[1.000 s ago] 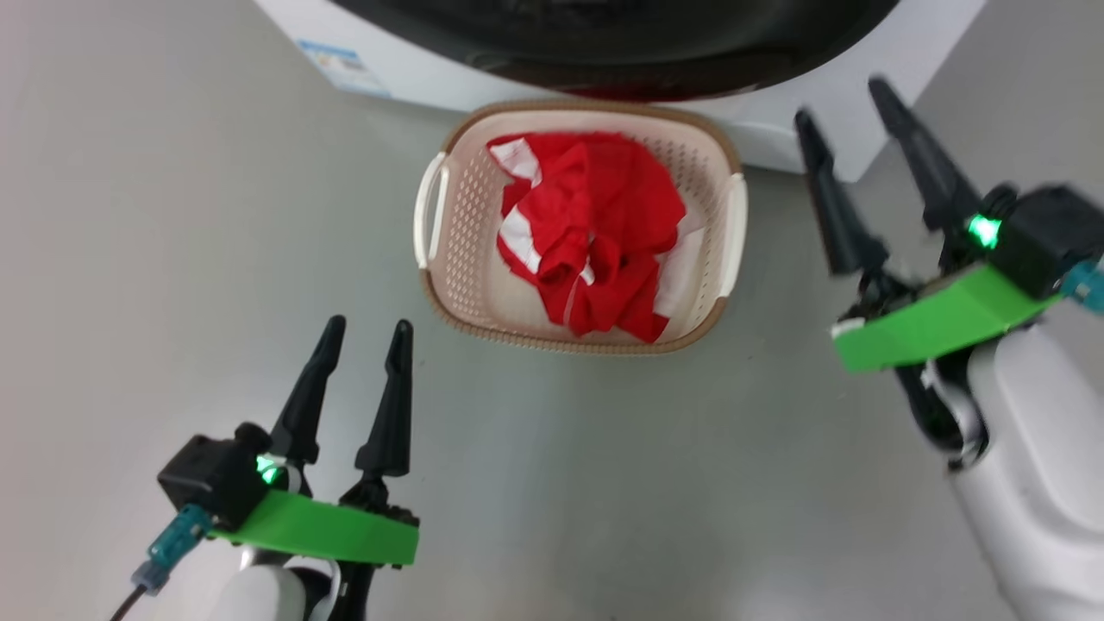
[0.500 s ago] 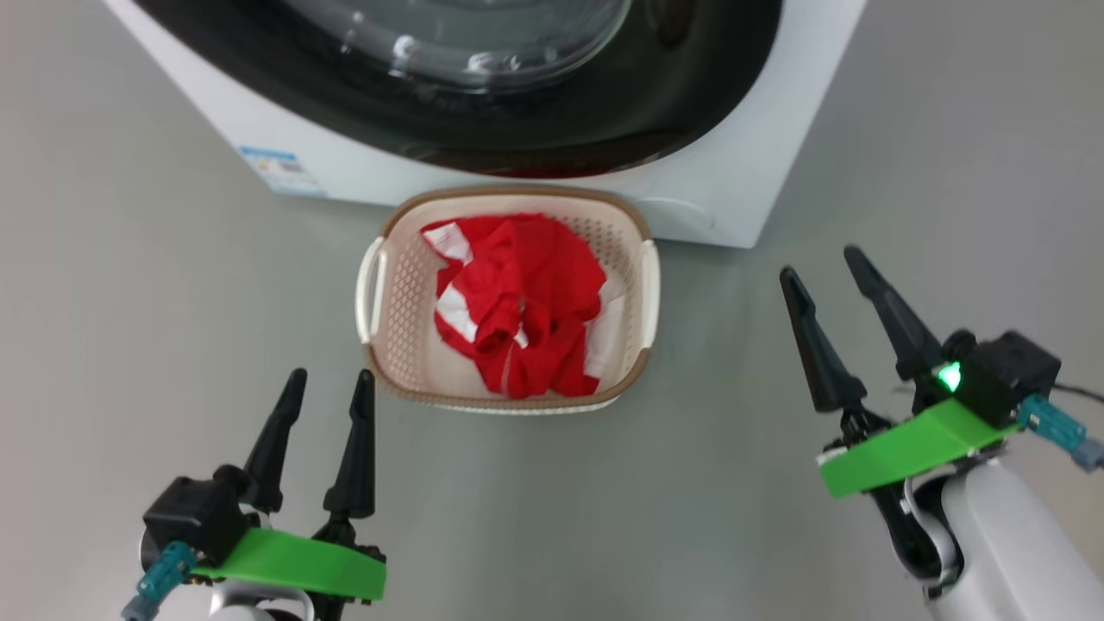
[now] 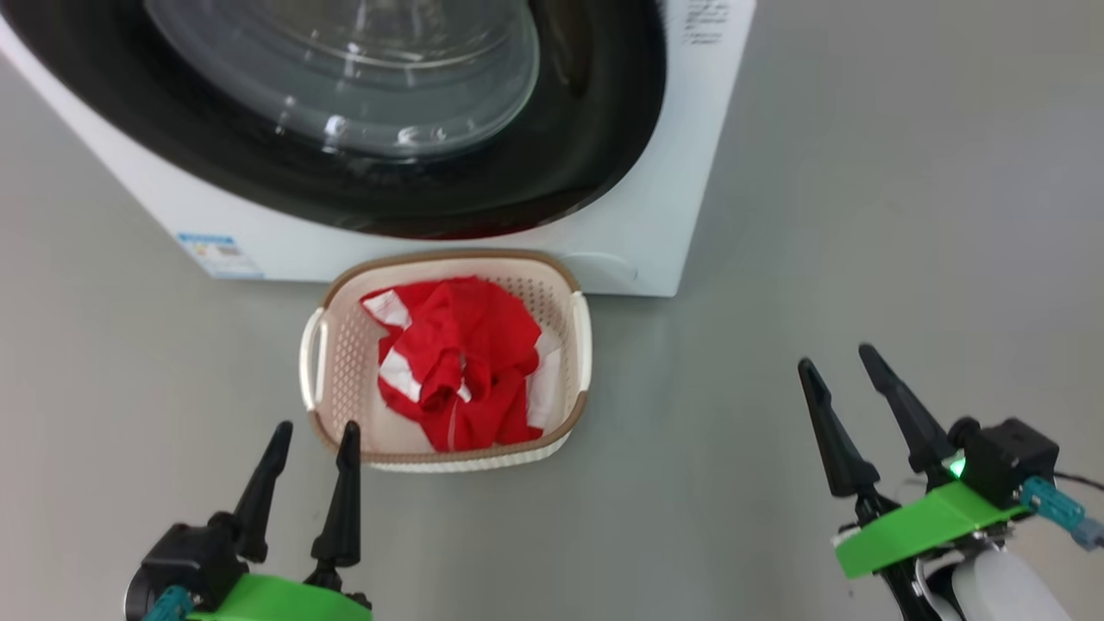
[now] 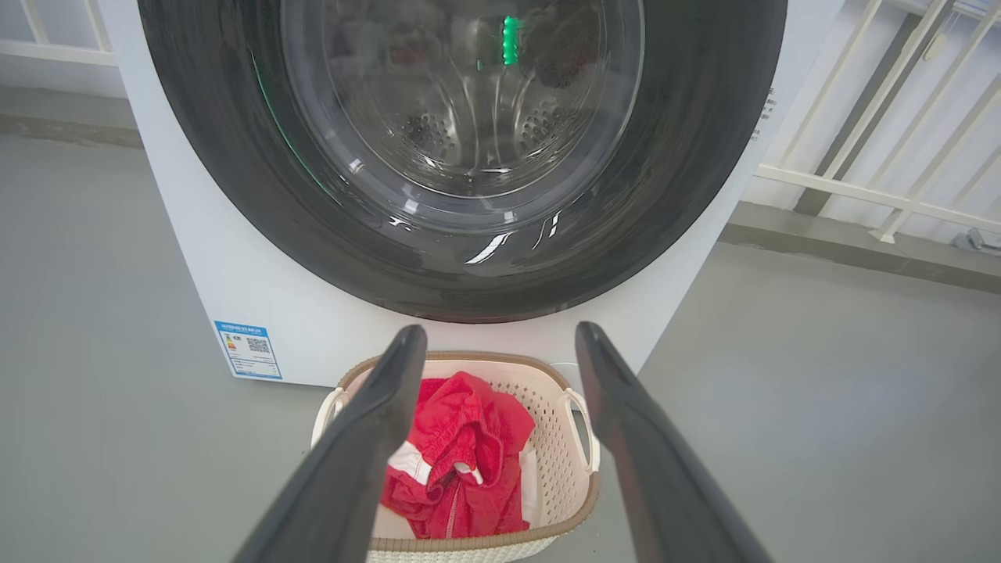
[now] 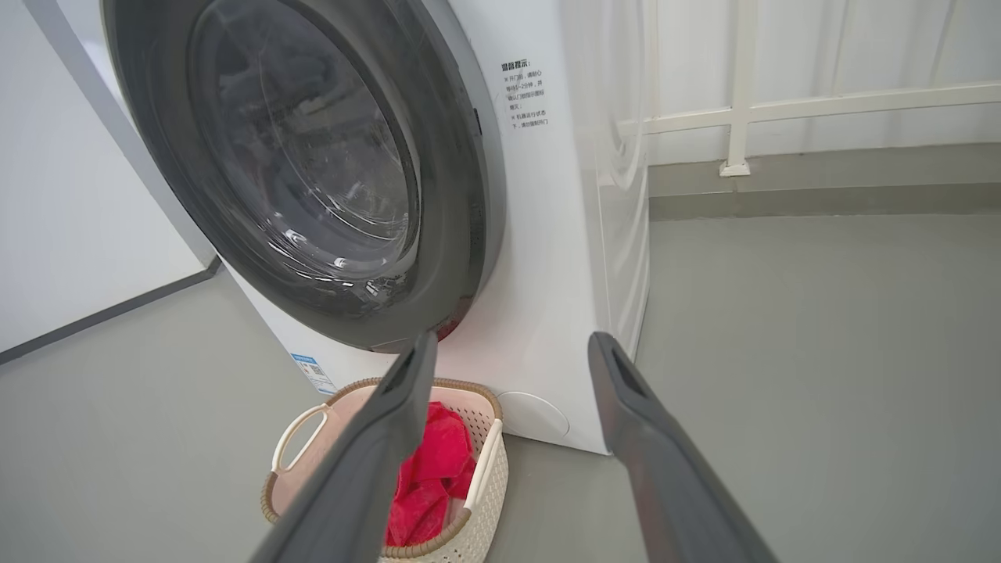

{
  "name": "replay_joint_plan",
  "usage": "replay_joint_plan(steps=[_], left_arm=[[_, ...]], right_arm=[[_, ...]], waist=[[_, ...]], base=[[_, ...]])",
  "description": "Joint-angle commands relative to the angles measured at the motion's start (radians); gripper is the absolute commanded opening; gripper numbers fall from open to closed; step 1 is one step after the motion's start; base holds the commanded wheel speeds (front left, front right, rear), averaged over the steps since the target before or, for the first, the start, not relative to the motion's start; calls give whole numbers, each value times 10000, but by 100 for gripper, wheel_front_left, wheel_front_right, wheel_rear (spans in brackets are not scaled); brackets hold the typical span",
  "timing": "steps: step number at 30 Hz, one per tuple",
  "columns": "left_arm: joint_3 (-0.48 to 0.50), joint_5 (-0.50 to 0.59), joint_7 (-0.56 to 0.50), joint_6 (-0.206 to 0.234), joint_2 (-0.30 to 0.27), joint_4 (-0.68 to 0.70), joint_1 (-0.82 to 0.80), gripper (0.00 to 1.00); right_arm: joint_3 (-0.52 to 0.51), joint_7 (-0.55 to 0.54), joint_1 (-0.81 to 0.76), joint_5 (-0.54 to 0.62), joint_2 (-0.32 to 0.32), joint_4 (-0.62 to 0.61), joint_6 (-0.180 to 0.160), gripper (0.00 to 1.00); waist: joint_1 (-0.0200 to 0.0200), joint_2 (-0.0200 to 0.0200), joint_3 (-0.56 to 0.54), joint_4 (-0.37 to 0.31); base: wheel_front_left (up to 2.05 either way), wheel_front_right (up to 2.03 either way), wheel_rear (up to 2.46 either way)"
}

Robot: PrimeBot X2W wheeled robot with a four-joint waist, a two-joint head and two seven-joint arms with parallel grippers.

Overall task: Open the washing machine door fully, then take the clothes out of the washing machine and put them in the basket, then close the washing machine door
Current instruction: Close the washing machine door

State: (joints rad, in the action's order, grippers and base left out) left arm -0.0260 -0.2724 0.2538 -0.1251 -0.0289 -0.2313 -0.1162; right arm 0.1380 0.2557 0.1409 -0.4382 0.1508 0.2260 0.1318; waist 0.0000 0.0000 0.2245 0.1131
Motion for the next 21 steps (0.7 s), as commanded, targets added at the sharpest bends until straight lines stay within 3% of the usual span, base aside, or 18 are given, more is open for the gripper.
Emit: replay_joint_plan(steps=[1,21], left_arm=[[383,53,80,-54,-214,224,81,100],[844,78,80,-55,-324,609,1288,100]], right_arm=[[122,61,-148,10,28,-233,-11,100],[-684,61,-1802,103,22,-341,-11,100]], waist=[[0,0,-308,-292],[0,0,-1154,-1192]], base=[[0,0,0],[0,0,0]])
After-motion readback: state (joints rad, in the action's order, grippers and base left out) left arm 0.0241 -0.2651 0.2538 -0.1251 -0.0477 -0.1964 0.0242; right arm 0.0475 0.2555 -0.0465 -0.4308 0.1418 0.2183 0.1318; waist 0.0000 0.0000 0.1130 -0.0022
